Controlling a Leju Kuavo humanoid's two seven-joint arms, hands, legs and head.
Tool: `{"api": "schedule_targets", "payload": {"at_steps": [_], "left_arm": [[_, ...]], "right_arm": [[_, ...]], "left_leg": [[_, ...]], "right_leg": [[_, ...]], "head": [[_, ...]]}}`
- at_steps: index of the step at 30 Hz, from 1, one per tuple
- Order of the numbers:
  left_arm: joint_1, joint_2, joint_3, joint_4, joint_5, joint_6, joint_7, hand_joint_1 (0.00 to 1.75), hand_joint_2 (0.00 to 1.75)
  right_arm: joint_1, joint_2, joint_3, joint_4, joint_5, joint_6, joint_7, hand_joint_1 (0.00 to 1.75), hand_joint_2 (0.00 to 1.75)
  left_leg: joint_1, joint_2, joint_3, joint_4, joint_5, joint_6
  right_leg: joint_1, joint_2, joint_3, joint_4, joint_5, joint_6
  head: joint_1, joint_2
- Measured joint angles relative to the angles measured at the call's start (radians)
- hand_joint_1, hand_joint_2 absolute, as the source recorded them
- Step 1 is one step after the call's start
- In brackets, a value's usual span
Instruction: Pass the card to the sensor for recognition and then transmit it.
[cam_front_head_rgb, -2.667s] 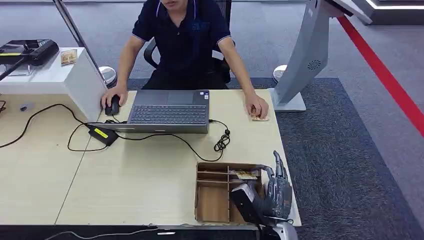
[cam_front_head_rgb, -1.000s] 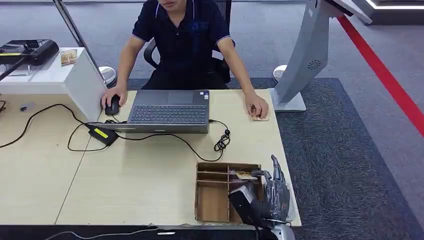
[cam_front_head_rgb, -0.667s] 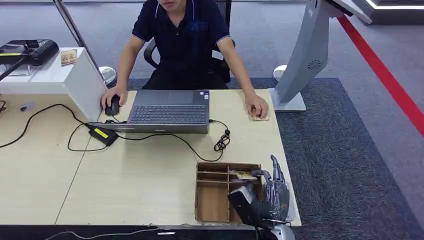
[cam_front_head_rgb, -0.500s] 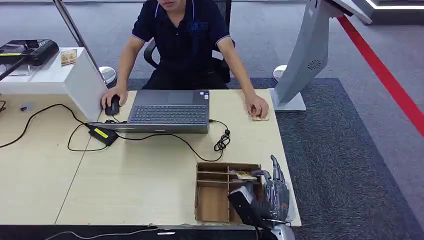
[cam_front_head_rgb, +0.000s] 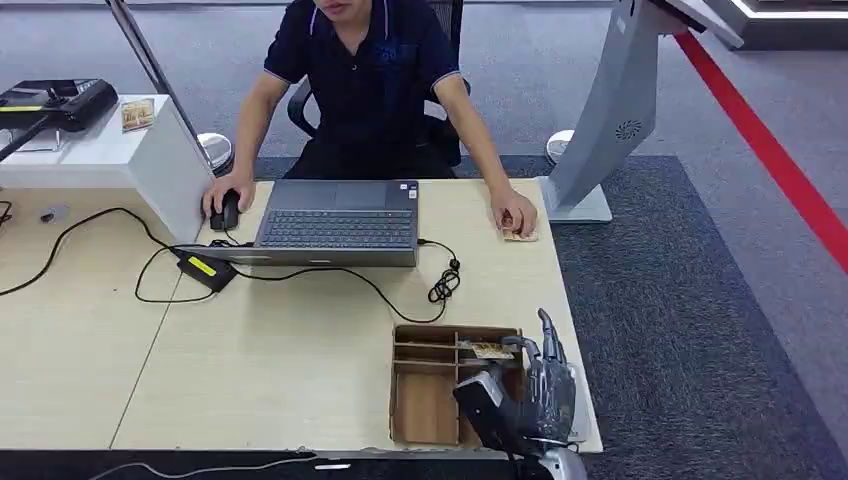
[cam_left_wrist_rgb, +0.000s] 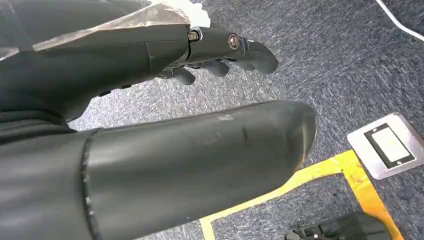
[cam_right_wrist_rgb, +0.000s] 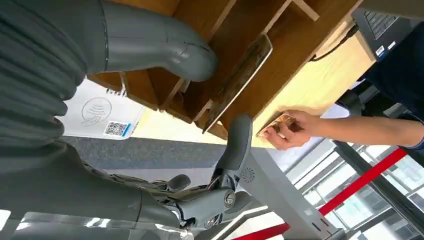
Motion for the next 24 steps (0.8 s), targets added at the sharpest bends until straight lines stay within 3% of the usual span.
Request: {"api": "schedule_targets", "payload": {"at_steps": [9,12,14,24], "left_arm": [[0.000,0.000,0.000,0.000,-0.002,0.000,0.000,0.00,0.00],[0.000,0.000,0.000,0.000,-0.003,0.000,0.000,0.00,0.00],[0.000,0.000,0.000,0.000,-0.003,0.000,0.000,0.00,0.00],[0.000,0.000,0.000,0.000,-0.005,0.000,0.000,0.00,0.00]], "right_arm": [[-0.003,0.007,0.008,0.000,-0.001,0.000,-0.001,0.96,1.75],[-0.004,0.007,0.008,0.000,-0.001,0.000,-0.001,1.13,1.75],[-0.004,0.007,0.010,0.000,-0.001,0.000,-0.001,1.40,1.75],[-0.008,0.007,0.014,0.000,-0.001,0.000,-0.001,1.50,1.75]], "left_leg": [[0.000,0.000,0.000,0.000,0.000,0.000],[0.000,0.000,0.000,0.000,0.000,0.000],[0.000,0.000,0.000,0.000,0.000,0.000],[0.000,0.000,0.000,0.000,0.000,0.000]], "right_leg": [[0.000,0.000,0.000,0.000,0.000,0.000],[0.000,0.000,0.000,0.000,0.000,0.000],[0.000,0.000,0.000,0.000,0.000,0.000],[0.000,0.000,0.000,0.000,0.000,0.000]], "head": [[0.000,0.000],[0.000,0.000],[0.000,0.000],[0.000,0.000]]}}
